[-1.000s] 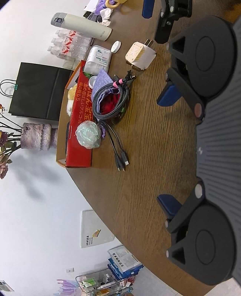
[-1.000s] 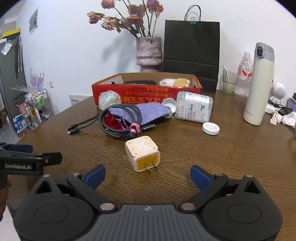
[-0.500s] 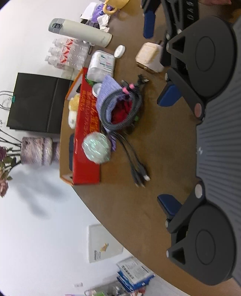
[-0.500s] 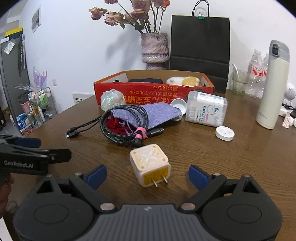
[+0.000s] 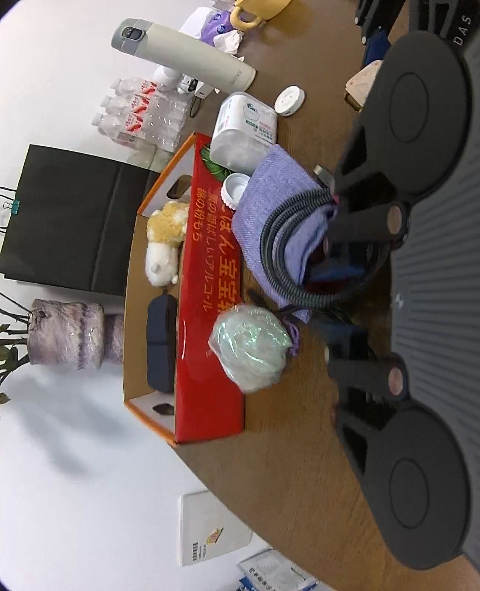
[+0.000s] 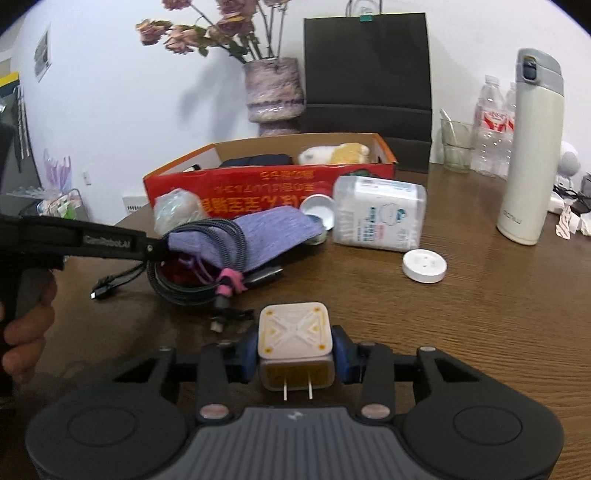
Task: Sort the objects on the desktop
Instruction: 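Put the braided cable in the box with left tool while right tool puts cube charger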
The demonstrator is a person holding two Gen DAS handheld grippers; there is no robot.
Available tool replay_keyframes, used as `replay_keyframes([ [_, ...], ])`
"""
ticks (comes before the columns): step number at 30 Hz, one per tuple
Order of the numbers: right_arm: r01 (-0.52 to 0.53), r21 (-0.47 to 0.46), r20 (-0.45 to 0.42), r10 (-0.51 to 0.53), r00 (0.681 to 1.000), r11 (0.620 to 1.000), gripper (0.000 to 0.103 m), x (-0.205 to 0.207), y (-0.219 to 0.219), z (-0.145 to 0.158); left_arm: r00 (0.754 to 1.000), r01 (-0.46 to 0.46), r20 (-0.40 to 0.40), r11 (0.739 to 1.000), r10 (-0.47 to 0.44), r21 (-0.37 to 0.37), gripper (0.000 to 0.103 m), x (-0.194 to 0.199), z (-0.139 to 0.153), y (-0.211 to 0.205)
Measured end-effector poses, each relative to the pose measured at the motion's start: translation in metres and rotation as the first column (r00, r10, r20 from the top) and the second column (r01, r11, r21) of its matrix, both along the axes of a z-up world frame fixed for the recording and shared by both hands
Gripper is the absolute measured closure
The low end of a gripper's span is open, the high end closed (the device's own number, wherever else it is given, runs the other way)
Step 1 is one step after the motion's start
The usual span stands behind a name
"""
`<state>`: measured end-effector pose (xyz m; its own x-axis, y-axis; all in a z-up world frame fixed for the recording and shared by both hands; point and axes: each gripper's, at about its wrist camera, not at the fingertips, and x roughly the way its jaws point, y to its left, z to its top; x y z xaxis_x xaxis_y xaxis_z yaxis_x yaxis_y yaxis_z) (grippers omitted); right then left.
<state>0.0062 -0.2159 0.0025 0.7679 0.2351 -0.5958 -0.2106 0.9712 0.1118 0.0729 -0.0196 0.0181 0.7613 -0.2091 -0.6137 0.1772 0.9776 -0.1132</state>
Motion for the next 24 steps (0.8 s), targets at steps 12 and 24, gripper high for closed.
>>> replay_keyframes([
  [12,-0.029,-0.016,0.072,0.030,0.997,0.999,0.065,-0.019,0.005,0.013,0.975,0.050,0.220,0.998,-0.043,-0.030,0.094,-0.086,0.049,0.000],
  [24,-0.008,0.002,0.224,0.008,0.975,1.000,0.065,-0.058,-0.001,0.063,0.957,0.034,0.289,0.999,-0.022,-0.039,0.094,-0.143,0.080,0.016],
])
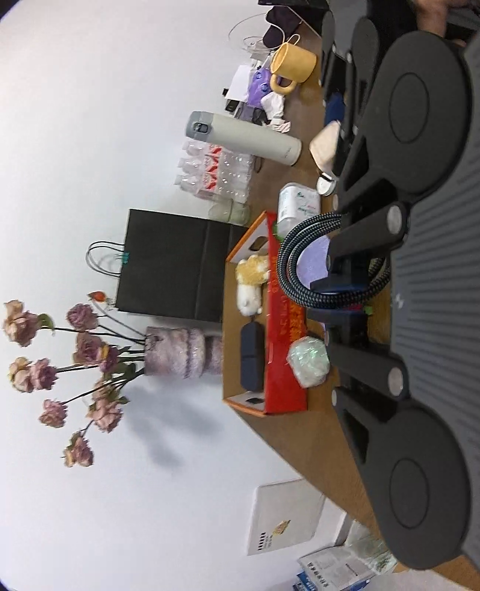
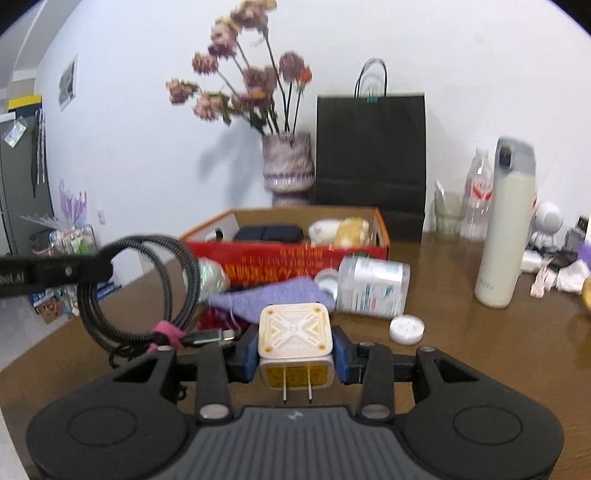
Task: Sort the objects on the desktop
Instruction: 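Put the braided cable in the box with left tool while right tool puts cube charger, then withdraw both open tools back over the remaining items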
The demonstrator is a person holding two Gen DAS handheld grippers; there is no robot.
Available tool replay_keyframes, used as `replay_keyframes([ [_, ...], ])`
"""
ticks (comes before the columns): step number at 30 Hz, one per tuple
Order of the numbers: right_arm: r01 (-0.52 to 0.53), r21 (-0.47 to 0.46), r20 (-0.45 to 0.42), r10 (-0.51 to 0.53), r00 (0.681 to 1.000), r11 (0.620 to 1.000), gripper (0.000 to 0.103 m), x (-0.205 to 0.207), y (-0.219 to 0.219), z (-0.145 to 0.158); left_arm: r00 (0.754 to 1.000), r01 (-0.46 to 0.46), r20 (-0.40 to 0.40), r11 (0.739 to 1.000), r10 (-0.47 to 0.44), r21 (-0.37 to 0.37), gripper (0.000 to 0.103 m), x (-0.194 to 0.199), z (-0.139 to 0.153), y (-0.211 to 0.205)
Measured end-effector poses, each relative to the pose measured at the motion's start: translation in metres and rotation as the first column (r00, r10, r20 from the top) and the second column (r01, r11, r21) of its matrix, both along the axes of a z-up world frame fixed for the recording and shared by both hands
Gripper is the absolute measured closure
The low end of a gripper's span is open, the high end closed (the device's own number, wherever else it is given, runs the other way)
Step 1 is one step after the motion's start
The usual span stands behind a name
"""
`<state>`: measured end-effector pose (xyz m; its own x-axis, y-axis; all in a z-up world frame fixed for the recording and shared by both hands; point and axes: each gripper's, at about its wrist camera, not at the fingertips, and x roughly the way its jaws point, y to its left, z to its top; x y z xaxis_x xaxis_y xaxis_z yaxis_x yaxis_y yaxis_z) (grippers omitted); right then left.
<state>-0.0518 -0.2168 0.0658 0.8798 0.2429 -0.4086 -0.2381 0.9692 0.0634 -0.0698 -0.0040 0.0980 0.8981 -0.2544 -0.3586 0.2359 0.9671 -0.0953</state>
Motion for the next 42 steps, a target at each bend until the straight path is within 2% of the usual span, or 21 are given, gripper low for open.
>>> replay_keyframes([
  [4,-0.005,0.005,0.043,0.005,0.999,1.000,0.065,0.015,-0.002,0.024,0.999,0.000,0.039,1.000,0.000,-0.007,0.094,0.016,0.020,0.002],
  [8,-0.059,0.019,0.041,0.058,0.997,0.998,0.065,0.070,0.001,0.065,0.999,-0.027,-0.031,0.999,0.026,-0.042,0.094,0.080,0.060,0.001],
  [10,-0.064,0.015,0.006,0.064,0.998,0.998,0.065,0.110,0.006,0.090,0.999,-0.020,-0.049,0.999,0.019,-0.032,0.094,0.120,0.086,-0.002],
  [12,-0.074,-0.015,-0.096,0.072,0.993,0.997,0.064,0.162,0.014,0.112,0.992,-0.058,-0.113,0.997,0.052,-0.049,0.093,0.169,0.106,-0.005],
  [13,-0.090,-0.022,-0.135,0.086,0.987,0.996,0.064,0.188,0.019,0.120,0.984,-0.089,-0.163,0.993,0.075,-0.080,0.078,0.194,0.111,-0.005],
  [14,-0.100,-0.028,-0.170,0.094,0.981,0.995,0.063,0.215,0.024,0.127,0.973,-0.109,-0.217,0.988,0.084,-0.106,0.035,0.222,0.112,-0.007],
  [15,-0.091,-0.061,-0.217,0.075,0.973,0.994,0.047,0.241,0.030,0.127,0.958,-0.112,-0.275,0.987,0.077,-0.114,0.021,0.250,0.109,-0.008],
  [16,-0.071,-0.100,-0.272,0.041,0.961,0.992,0.024,0.264,0.036,0.123,0.944,-0.121,-0.319,0.987,0.082,-0.106,0.017,0.269,0.101,-0.009],
  [17,-0.040,-0.129,-0.301,-0.001,0.954,0.991,0.019,0.280,0.040,0.117,0.927,-0.141,-0.360,0.987,0.105,-0.076,0.017,0.284,0.092,-0.011],
  [18,-0.017,-0.144,-0.319,-0.030,0.947,0.989,0.019,0.289,0.041,0.109,0.908,-0.179,-0.393,0.983,0.146,-0.046,0.017,0.292,0.081,-0.010],
  [19,-0.006,-0.149,-0.346,-0.047,0.937,0.989,0.019,0.294,0.041,0.100,0.896,-0.199,-0.413,0.979,0.165,-0.040,0.016,0.293,0.071,-0.008],
  [21,-0.013,-0.106,-0.374,-0.028,0.927,0.994,0.019,0.287,0.037,0.084,0.893,-0.170,-0.429,0.984,0.132,-0.050,0.011,0.285,0.051,-0.003],
  [24,-0.063,-0.070,-0.378,0.032,0.925,0.996,0.015,0.267,0.034,0.065,0.907,-0.119,-0.400,0.991,0.130,0.052,0.005,0.264,0.029,-0.007],
  [26,-0.059,-0.077,-0.362,0.027,0.932,0.995,0.015,0.252,0.034,0.056,0.918,-0.105,-0.370,0.988,0.141,0.115,0.002,0.249,0.018,-0.011],
  [28,-0.046,-0.072,-0.329,0.020,0.944,0.996,0.014,0.234,0.030,0.048,0.923,-0.101,-0.355,0.985,0.146,0.141,0.001,0.232,0.009,-0.012],
  [32,-0.017,-0.011,-0.271,0.013,0.963,1.000,0.010,0.183,0.014,0.027,0.933,-0.093,-0.341,0.993,0.113,0.076,0.000,0.186,-0.007,-0.005],
  [35,-0.007,0.026,-0.252,0.013,0.968,1.000,0.009,0.144,0.005,0.005,0.931,-0.092,-0.351,0.995,0.101,0.043,0.000,0.154,-0.024,-0.001],
  [38,-0.005,0.020,-0.221,0.010,0.975,1.000,0.008,0.112,0.001,-0.015,0.925,-0.160,-0.338,0.984,0.175,0.073,0.000,0.121,-0.043,-0.003],
  [42,0.015,0.027,-0.236,-0.008,0.972,1.000,0.008,0.075,0.001,-0.035,0.930,-0.170,-0.318,0.983,0.185,0.074,0.000,0.079,-0.057,-0.006],
])
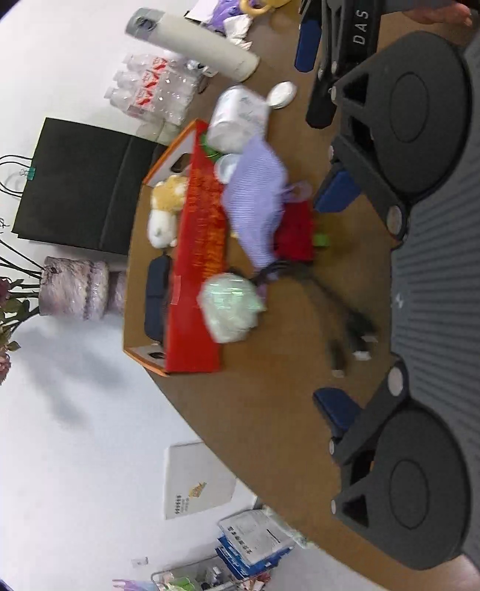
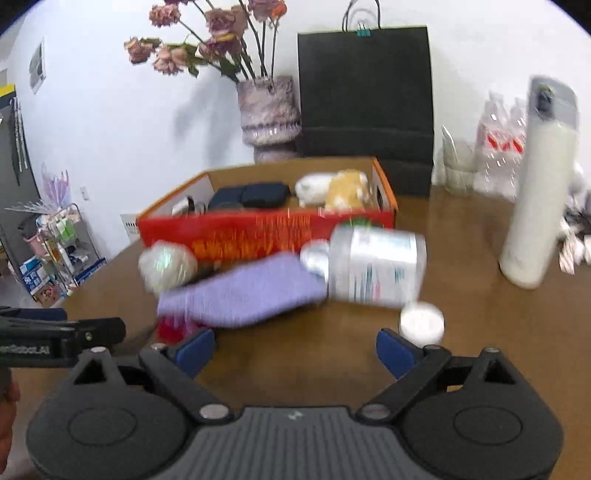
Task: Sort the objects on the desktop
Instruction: 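Withdraw both open tools back over the remaining items, then put the plastic bag in the box with left tool while right tool puts lavender cloth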
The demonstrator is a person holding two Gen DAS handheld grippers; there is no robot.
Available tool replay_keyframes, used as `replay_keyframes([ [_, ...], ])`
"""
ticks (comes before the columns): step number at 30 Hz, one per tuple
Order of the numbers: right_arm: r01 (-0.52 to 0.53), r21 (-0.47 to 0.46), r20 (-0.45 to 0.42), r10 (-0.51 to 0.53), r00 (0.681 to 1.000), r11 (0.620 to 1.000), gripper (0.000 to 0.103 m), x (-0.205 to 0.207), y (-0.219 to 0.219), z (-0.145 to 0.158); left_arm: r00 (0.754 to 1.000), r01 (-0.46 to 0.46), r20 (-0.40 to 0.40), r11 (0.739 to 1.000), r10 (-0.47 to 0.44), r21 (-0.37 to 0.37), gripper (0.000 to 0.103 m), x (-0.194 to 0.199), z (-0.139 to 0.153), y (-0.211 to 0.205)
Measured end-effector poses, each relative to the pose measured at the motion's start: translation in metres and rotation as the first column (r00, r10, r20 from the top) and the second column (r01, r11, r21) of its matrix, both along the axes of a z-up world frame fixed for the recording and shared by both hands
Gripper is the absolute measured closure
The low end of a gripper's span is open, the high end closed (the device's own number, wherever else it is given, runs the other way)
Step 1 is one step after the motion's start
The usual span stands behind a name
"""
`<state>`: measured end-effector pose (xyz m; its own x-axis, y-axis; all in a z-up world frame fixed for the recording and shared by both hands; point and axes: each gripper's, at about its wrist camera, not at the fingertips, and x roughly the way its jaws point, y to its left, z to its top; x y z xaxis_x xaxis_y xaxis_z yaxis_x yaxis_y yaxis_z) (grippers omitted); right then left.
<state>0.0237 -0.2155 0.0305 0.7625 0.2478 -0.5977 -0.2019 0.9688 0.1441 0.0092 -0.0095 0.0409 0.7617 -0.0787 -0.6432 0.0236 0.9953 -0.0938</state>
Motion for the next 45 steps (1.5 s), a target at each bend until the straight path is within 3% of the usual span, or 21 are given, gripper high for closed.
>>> replay_keyframes([
  [7,0.004,-0.023,-0.004,-0.005,1.000,1.000,0.008,-0.046,0.003,-0.014,1.000,-0.018,0.001,0.997,0.018,0.076,0.000,-0.047,-0.016,-0.003],
  [15,-0.014,-0.050,0.005,0.015,1.000,0.999,0.007,-0.091,0.006,-0.022,0.999,0.028,0.031,0.997,-0.030,0.074,0.000,-0.092,-0.018,-0.009],
  [24,-0.006,-0.046,0.024,0.007,1.000,0.999,0.007,-0.108,0.001,-0.023,0.999,0.047,0.022,0.995,-0.049,0.091,0.000,-0.107,-0.025,-0.015],
  [39,0.022,-0.015,0.029,-0.021,0.999,1.000,0.007,-0.075,-0.015,-0.019,0.998,0.027,0.058,0.998,-0.030,0.055,0.000,-0.066,-0.011,0.002],
  [45,0.015,0.090,0.073,-0.022,0.997,0.996,0.011,-0.037,-0.019,-0.009,0.987,0.002,0.158,0.999,-0.010,0.053,0.000,-0.016,0.014,0.008],
])
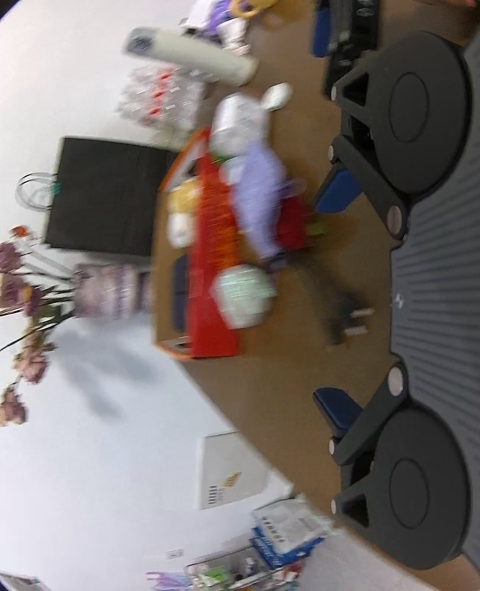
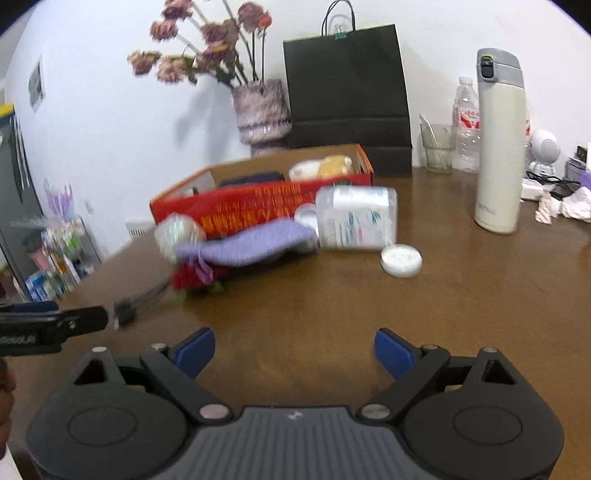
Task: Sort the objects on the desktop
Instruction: 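Put the plastic bag in the box with left tool while right tool puts lavender cloth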
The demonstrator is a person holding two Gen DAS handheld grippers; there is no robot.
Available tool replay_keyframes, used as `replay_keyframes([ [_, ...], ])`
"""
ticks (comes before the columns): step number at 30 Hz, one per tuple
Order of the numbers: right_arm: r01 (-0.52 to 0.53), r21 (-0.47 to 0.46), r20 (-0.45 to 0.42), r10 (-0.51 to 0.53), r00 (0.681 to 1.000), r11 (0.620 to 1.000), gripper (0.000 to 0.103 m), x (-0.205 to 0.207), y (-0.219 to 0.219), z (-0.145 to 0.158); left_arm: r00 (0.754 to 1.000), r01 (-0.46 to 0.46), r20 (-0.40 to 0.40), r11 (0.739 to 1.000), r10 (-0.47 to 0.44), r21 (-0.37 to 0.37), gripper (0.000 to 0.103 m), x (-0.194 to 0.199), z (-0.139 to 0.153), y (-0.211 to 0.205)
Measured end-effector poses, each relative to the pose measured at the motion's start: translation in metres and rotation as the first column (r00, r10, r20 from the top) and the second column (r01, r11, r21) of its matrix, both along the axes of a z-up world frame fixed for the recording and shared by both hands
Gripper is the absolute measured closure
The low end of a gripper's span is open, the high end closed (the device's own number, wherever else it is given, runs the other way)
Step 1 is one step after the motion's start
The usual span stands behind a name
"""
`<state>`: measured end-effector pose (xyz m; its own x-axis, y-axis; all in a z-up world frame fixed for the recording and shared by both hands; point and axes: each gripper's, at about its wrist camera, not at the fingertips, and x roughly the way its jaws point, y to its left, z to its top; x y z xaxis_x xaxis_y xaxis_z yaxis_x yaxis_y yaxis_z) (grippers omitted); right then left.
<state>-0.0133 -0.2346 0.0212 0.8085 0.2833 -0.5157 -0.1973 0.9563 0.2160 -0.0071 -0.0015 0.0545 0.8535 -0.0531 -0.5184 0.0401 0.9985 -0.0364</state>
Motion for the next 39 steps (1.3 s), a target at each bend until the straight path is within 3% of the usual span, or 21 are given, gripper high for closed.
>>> replay_keyframes([
  [2,-0.014,0.076,-0.006,0.014,1.000,0.997,0.013,0.021,-0.001,0.002,0.999,0.016,0.028,1.000,-0.015,-0.014,0.000,0.027,0.011,0.003],
  [5,-0.022,0.222,-0.059,0.035,0.998,0.975,0.027,0.060,-0.001,0.000,0.999,0.045,0.019,0.999,-0.044,-0.015,0.000,0.076,0.017,0.002],
  [8,0.015,0.249,-0.114,0.013,0.993,0.968,0.040,0.092,0.011,-0.007,0.999,0.041,-0.013,0.999,-0.041,0.016,0.008,0.113,0.008,-0.003],
  [9,0.029,0.260,-0.132,0.006,0.991,0.965,0.051,0.102,0.014,-0.010,0.998,0.046,-0.038,0.999,-0.045,0.024,0.011,0.124,0.002,-0.004],
  [10,0.036,0.274,-0.145,0.004,0.989,0.961,0.072,0.111,0.017,-0.012,0.997,0.050,-0.066,0.998,-0.048,0.025,0.021,0.133,-0.005,-0.005],
  [11,0.036,0.277,-0.143,0.004,0.990,0.960,0.083,0.118,0.020,-0.013,0.994,0.050,-0.095,0.998,-0.048,0.022,0.033,0.142,-0.011,-0.006],
  [12,0.031,0.274,-0.125,0.003,0.992,0.961,0.101,0.120,0.024,-0.013,0.990,0.049,-0.130,0.999,-0.047,0.013,0.045,0.148,-0.016,-0.005],
  [13,0.025,0.265,-0.093,0.000,0.996,0.964,0.101,0.118,0.026,-0.011,0.987,0.034,-0.158,0.999,-0.034,-0.003,0.067,0.151,-0.020,-0.003],
  [14,0.012,0.251,-0.055,0.002,0.998,0.968,0.102,0.114,0.029,-0.007,0.988,0.011,-0.157,1.000,-0.014,-0.021,0.070,0.150,-0.021,0.001],
  [18,-0.014,0.166,0.120,-0.007,0.993,0.986,0.102,0.084,0.037,0.018,0.995,0.024,-0.093,0.999,-0.028,-0.045,0.076,0.125,-0.003,0.006],
  [22,-0.028,0.069,0.303,0.006,0.953,0.997,0.102,0.040,0.042,0.050,1.000,0.015,-0.018,0.997,-0.016,-0.070,0.077,0.086,0.023,0.009],
  [24,-0.032,0.036,0.352,0.017,0.936,0.999,0.103,0.021,0.043,0.063,1.000,0.011,0.015,0.996,-0.010,-0.083,0.077,0.063,0.035,0.010],
  [31,-0.049,0.023,0.347,0.038,0.937,0.999,0.102,-0.042,0.036,0.064,0.998,-0.001,0.069,0.999,0.004,-0.036,0.076,-0.020,0.038,-0.010],
  [39,-0.037,-0.120,0.407,0.083,0.910,0.992,0.102,-0.106,0.049,0.056,0.995,-0.025,0.102,1.000,0.025,-0.003,0.076,-0.089,0.031,-0.029],
])
